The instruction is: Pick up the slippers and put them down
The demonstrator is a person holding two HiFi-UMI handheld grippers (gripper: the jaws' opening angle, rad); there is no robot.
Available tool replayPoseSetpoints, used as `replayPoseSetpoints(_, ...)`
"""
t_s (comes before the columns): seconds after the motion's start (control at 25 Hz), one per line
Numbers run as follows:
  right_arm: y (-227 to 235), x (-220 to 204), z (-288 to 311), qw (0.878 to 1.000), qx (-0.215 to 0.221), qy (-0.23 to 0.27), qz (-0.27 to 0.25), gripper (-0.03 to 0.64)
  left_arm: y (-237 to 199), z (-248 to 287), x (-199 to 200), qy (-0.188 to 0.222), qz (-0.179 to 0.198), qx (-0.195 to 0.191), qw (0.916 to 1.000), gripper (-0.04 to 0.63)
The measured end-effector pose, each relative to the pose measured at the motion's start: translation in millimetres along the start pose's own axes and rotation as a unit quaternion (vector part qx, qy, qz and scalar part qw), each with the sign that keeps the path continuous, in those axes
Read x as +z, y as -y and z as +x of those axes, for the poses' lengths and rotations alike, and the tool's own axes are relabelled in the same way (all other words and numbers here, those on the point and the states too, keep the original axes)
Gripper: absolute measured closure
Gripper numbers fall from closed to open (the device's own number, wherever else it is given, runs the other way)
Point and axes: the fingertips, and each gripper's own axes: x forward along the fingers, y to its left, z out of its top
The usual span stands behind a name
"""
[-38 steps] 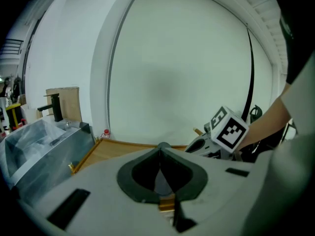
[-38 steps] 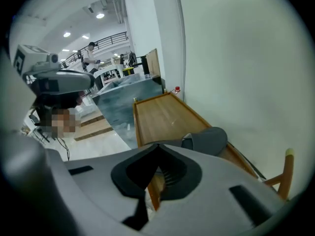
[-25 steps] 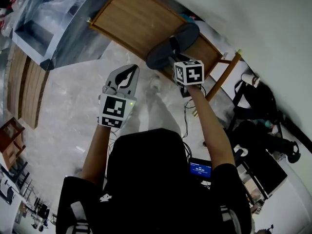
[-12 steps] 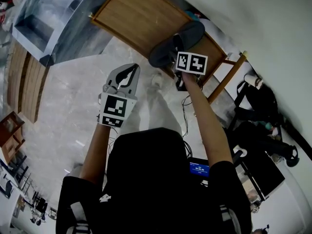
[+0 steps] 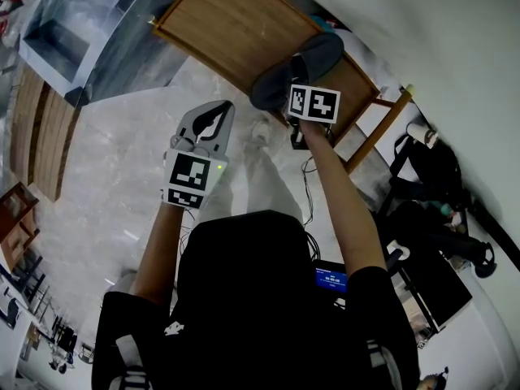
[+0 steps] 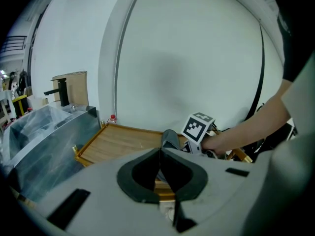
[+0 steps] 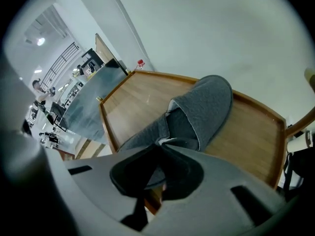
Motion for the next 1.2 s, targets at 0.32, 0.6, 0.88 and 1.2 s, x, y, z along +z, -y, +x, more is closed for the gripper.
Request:
replayPoseSetpoints(0.32,-2,9,-20,0.999,-0.014,0.031,-0.027,0.611,1,-6,8,0.007,0.013,-0.007,0.9999,0.589)
replayPoseSetpoints(0.6,-6,20,-52,0.995,-0.028,0.073,-0.054,0.612,6,-16,16,0.021,0.017,-0.016,0.9995,0.589)
replayPoseSetpoints(0.88,-20,19,-84,0.992,-0.03,0.103,-0.065,0.612,20,-34,22,0.035,0.022,-0.026,0.9988,0.589)
replayPoseSetpoints(1.2,-46,9,-124,0.987,-0.026,0.131,-0.094,0.612,33,-61,26,0.052,0.03,-0.033,0.9977,0.589)
